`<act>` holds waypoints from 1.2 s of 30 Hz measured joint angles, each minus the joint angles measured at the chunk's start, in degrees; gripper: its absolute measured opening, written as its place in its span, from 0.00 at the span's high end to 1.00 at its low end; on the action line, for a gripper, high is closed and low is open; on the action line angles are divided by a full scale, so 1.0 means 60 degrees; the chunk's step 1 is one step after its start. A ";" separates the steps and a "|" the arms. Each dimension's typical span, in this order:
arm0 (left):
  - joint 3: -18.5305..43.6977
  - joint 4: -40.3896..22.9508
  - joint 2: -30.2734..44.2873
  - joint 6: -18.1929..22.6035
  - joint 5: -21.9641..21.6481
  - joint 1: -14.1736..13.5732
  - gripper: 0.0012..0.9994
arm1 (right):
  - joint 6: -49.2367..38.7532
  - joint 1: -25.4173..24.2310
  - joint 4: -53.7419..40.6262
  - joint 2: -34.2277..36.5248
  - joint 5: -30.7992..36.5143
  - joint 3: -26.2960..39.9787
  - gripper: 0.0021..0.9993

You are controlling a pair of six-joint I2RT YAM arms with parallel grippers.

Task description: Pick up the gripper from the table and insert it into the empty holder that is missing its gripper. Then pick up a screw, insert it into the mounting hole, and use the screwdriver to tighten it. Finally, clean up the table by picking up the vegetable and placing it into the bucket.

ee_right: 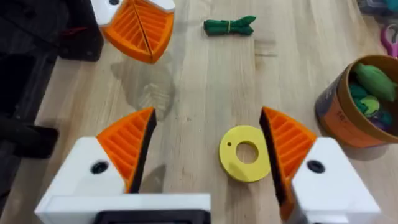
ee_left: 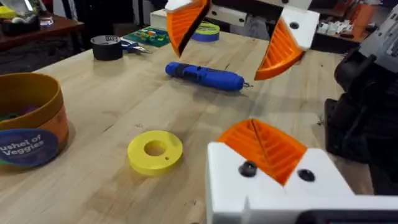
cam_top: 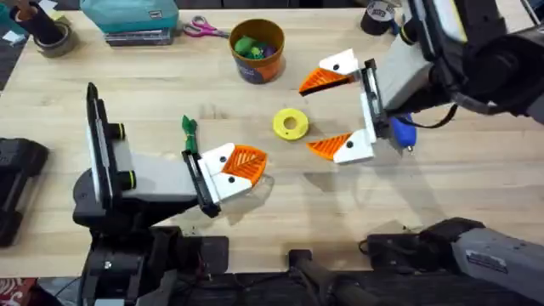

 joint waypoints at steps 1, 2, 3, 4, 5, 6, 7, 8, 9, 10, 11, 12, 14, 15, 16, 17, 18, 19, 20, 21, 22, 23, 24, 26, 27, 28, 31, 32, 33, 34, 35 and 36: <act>0.0000 0.0000 0.0000 0.0000 0.0000 0.0000 1.00 | 0.0002 -0.0010 0.0000 0.0000 0.0010 0.0000 0.00; 0.0000 0.0000 0.0000 0.0000 0.0000 0.0000 1.00 | 0.0065 -0.0021 0.0000 0.0000 0.0050 0.0000 0.00; 0.0000 0.0000 0.0000 0.0000 0.0000 0.0000 1.00 | 0.0254 -0.0036 0.0000 0.0000 0.0148 0.0000 0.00; 0.0000 0.0000 0.0000 0.0000 0.0000 0.0000 1.00 | 0.0558 -0.0043 0.0007 0.0000 0.0307 0.0005 0.00; 0.0000 0.0000 0.0000 0.0000 0.0000 0.0000 1.00 | 0.1947 -0.0050 -0.0049 0.0000 0.0948 0.0214 0.00; 0.0000 0.0000 0.0000 0.0000 0.0000 0.0000 1.00 | 0.2489 -0.0054 -0.0059 0.0000 0.1215 0.0390 0.00; 0.0000 0.0000 0.0000 0.0000 0.0000 0.0000 1.00 | 0.3031 -0.0061 -0.0058 0.0004 0.1506 0.0618 0.00; 0.0000 0.0000 0.0000 0.0000 0.0000 0.0000 1.00 | 0.3509 -0.0061 -0.0098 0.0004 0.1790 0.0858 0.00; 0.0000 0.0000 0.0000 0.0000 0.0000 0.0000 1.00 | 0.4036 -0.0061 -0.0192 0.0002 0.2137 0.1144 0.00; 0.0000 0.0000 0.0000 0.0000 0.0000 0.0000 1.00 | 0.4487 -0.0061 -0.0294 0.0000 0.2438 0.1401 0.00; 0.0000 0.0000 0.0000 0.0000 0.0000 0.0000 1.00 | 0.5019 -0.0061 -0.0490 0.0004 0.2842 0.1718 0.00; 0.0000 0.0000 0.0000 0.0000 0.0000 0.0000 1.00 | 0.5516 -0.0061 -0.0752 0.0000 0.3267 0.2032 0.00; 0.0000 0.0000 0.0000 0.0000 0.0000 0.0000 1.00 | 0.6402 -0.0061 -0.1319 0.0000 0.4103 0.2630 0.00; 0.0000 0.0000 0.0000 0.0000 0.0000 0.0000 1.00 | 0.6803 -0.0061 -0.1636 0.0000 0.4555 0.2925 0.00; 0.0000 0.0000 0.0000 0.0000 0.0000 0.0000 1.00 | 0.7146 -0.0061 -0.2002 0.0004 0.4998 0.3217 0.00; 0.0000 0.0000 0.0000 0.0000 0.0000 0.0000 1.00 | 0.7494 -0.0061 -0.2434 0.0003 0.5513 0.3533 0.00; 0.0000 0.0000 0.0000 0.0002 0.0000 0.0000 1.00 | 0.7766 -0.0061 -0.2769 0.0004 0.5934 0.3807 0.00; 0.0000 0.0000 0.0000 0.0000 0.0000 0.0000 1.00 | 0.8038 -0.0061 -0.3069 0.0000 0.6400 0.4078 0.00; 0.0000 0.0000 0.0000 0.0000 0.0000 0.0000 1.00 | 0.8259 -0.0061 -0.3308 0.0003 0.6830 0.4306 0.00; 0.0000 0.0000 0.0000 0.0000 0.0000 0.0000 1.00 | 0.8464 -0.0061 -0.3526 0.0001 0.7262 0.4529 0.00; 0.0000 0.0000 0.0000 0.0000 0.0000 0.0000 1.00 | 0.8644 -0.0061 -0.3706 0.0000 0.7673 0.4711 0.00; 0.0000 0.0000 0.0000 0.0000 0.0000 0.0000 1.00 | 0.8796 -0.0065 -0.3875 0.0000 0.8076 0.4866 0.00; 0.0000 0.0000 0.0000 0.0000 0.0000 0.0000 1.00 | 0.8899 -0.0069 -0.3951 -0.0011 0.8390 0.4943 0.00; 0.0000 0.0000 0.0000 0.0000 0.0000 0.0000 1.00 | 0.9057 -0.0079 -0.4014 -0.0022 0.8766 0.4987 0.00; 0.0000 0.0000 0.0000 0.0000 0.0000 0.0000 1.00 | 0.9108 -0.0079 -0.4033 -0.0022 0.8927 0.4987 0.00; 0.0000 0.0000 0.0000 0.0000 0.0000 0.0000 1.00 | 0.9152 -0.0079 -0.4040 -0.0024 0.9030 0.4987 0.00; 0.0000 0.0000 0.0000 0.0000 0.0000 0.0000 1.00 | 0.9232 -0.0079 -0.4051 -0.0022 0.9271 0.4987 0.00; 0.0000 0.0000 0.0000 0.0000 0.0000 0.0000 1.00 | 0.9265 -0.0092 -0.4045 -0.0022 0.9321 0.4987 0.00; 0.0000 0.0000 0.0000 0.0000 0.0000 0.0000 1.00 | 0.9366 -0.0131 -0.4036 -0.0015 0.9359 0.4987 0.00; 0.0000 0.0000 0.0000 0.0000 0.0000 0.0000 1.00 | 0.9762 -0.0703 -0.4141 0.0173 0.9445 0.4994 0.00; 0.0000 0.0000 0.0000 0.0000 0.0000 0.0000 1.00 | 0.9833 -0.0908 -0.4168 0.0288 0.9460 0.4995 0.00; 0.0000 0.0000 0.0000 0.0000 0.0000 0.0000 1.00 | 0.9896 -0.1166 -0.4180 0.0457 0.9463 0.4996 0.00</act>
